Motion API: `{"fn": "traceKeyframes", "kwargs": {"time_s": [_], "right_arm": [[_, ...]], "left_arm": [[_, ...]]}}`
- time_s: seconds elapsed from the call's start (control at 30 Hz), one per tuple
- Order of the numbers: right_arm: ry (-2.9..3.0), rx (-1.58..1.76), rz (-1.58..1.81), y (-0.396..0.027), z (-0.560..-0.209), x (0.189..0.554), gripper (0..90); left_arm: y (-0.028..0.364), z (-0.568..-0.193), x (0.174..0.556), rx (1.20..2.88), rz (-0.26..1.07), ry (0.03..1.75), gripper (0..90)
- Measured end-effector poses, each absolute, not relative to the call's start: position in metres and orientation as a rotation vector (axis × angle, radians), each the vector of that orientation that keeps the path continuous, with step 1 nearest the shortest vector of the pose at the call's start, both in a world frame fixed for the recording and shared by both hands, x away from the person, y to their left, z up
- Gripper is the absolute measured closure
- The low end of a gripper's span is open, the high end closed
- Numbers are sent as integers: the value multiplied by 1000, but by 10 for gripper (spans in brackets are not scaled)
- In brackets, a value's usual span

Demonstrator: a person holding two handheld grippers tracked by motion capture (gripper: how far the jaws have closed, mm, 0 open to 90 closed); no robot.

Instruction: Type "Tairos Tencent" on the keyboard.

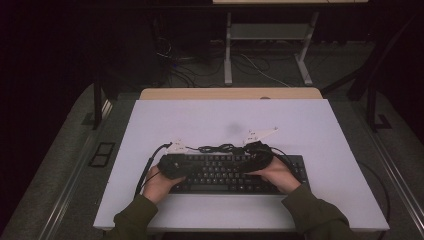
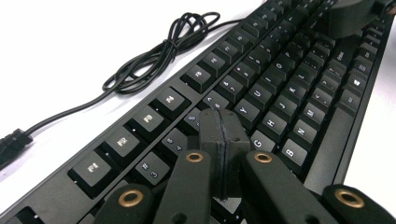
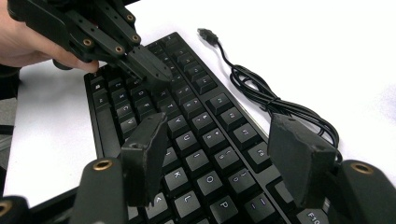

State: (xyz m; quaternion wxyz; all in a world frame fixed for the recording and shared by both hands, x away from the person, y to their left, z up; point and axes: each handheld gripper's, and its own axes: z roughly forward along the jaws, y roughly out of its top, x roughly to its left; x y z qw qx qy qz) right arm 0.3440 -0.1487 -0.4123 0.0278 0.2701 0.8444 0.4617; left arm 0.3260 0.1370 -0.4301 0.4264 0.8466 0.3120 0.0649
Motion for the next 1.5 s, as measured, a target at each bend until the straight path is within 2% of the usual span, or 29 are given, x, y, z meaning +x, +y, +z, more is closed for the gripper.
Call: {"fn": "traceKeyframes", "kwargs": {"time_s": [0.37,0.43,0.47,0.5,0.57,0.83,0.9,0.93,1.13,1.27,1.37,1.5], "right_arm": [[2609,833,1420,-149,-413,344,371],[2608,839,1420,-149,-413,345,370],[2608,838,1418,-150,-413,345,371],[2609,837,1419,-150,-412,345,371],[2608,835,1420,-150,-412,345,372],[2608,838,1421,-150,-412,345,388],[2610,837,1422,-151,-412,345,404],[2610,837,1422,-151,-412,345,404],[2619,838,1423,-153,-412,345,454],[2618,842,1419,-154,-413,345,480],[2625,838,1409,-156,-413,345,528],[2638,837,1385,-159,-414,345,639]], "left_arm": [[140,-425,325,2089,149,772,892],[141,-425,325,2088,146,772,866],[141,-424,325,2092,146,768,849],[141,-424,324,2090,146,773,795],[141,-424,324,2089,147,773,777],[141,-423,322,2090,149,769,557],[142,-423,322,2094,163,767,471],[142,-422,322,2094,165,764,471],[144,-422,319,2096,176,760,345],[145,-423,318,2092,174,760,319],[146,-424,318,2091,176,757,304],[147,-424,317,2087,185,754,268]]}}
